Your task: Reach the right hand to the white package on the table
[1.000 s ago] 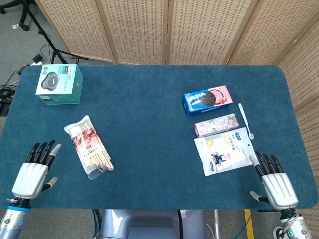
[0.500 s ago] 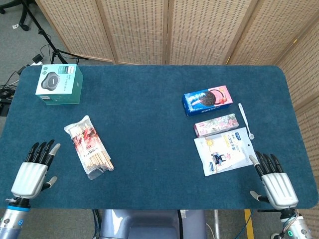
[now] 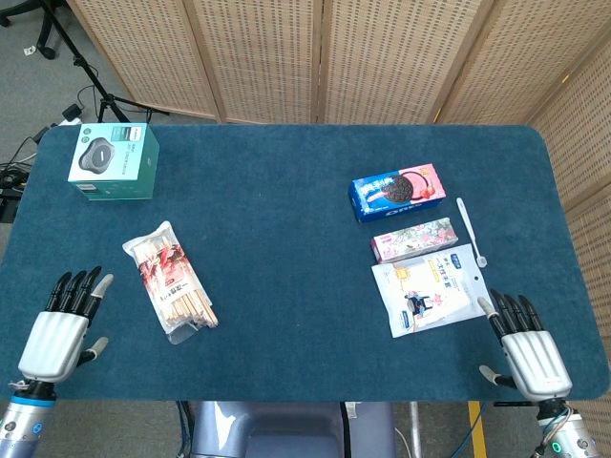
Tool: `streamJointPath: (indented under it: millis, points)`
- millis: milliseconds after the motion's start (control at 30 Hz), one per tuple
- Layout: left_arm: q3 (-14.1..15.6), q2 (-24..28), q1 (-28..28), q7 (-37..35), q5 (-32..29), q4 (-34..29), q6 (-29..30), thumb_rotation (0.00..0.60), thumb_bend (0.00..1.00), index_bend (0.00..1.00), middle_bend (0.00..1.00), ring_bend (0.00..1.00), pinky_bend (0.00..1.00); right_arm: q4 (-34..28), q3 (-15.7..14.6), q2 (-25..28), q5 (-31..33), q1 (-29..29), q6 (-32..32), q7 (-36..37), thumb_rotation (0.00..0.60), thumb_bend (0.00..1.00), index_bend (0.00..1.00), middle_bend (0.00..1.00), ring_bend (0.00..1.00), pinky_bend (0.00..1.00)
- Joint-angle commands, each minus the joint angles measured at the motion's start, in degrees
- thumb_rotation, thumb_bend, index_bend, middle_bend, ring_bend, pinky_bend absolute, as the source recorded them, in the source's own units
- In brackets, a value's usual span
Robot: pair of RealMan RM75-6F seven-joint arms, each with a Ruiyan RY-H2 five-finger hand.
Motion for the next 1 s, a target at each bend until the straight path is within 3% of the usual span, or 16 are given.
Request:
streamJointPath:
  millis: [33,500,600,700,800,1000]
  points:
    - [-0.14,0.09,0.02,-0.35,0.14,-0.14,0.25,0.600,0.17,0.00,0.00,0.00,0.00,-0.01,0.01,-0.09,0.05,0.07,-0.15,-0.20,0.600,0.13,0.00,0.00,0.00,0.00]
    - [-1.14,0.87,0.30,-2.55,0.95,-0.82,2.36,0.600,0.17,0.00,0.00,0.00,0.00,-0.92,1.71,-1.30,3.73,2.59,-4.56,-3.04,0.600,0.15,0.00,0.03,0.00,0.00]
    - [-1.28,1.02,0.35,-2.93,0.91,-0.90,2.54,0.600,0.17,0.00,0.00,0.00,0.00,-1.99,3.47,-1.93,5.57,4.75,-6.82,-6.16,0.600,0.19,0.00,0.14,0.04,0.00]
    - [-1.36,1.29,0.38,-3.51,0.86,-0.92,2.62,0.600,0.17,0.00,0.00,0.00,0.00,-2.60,5.84,-3.83,6.88,7.06,-7.72,-10.24,0.600,0.25,0.00,0.27,0.17,0.00]
    - [-1.33,1.44,0.39,-3.93,0.89,-0.90,2.58,0.600,0.17,0.00,0.00,0.00,0.00,-3.55,7.25,-4.83,9.19,8.89,-9.47,-13.77,0.600,0.31,0.00,0.37,0.27,0.07]
    - [-1.24,1.83,0.43,-4.89,1.35,-0.99,2.79,0.600,0.17,0.00,0.00,0.00,0.00,-5.15,10.04,-7.08,16.24,13.26,-13.88,-20.52,0.600,0.54,0.00,0.48,0.40,0.20]
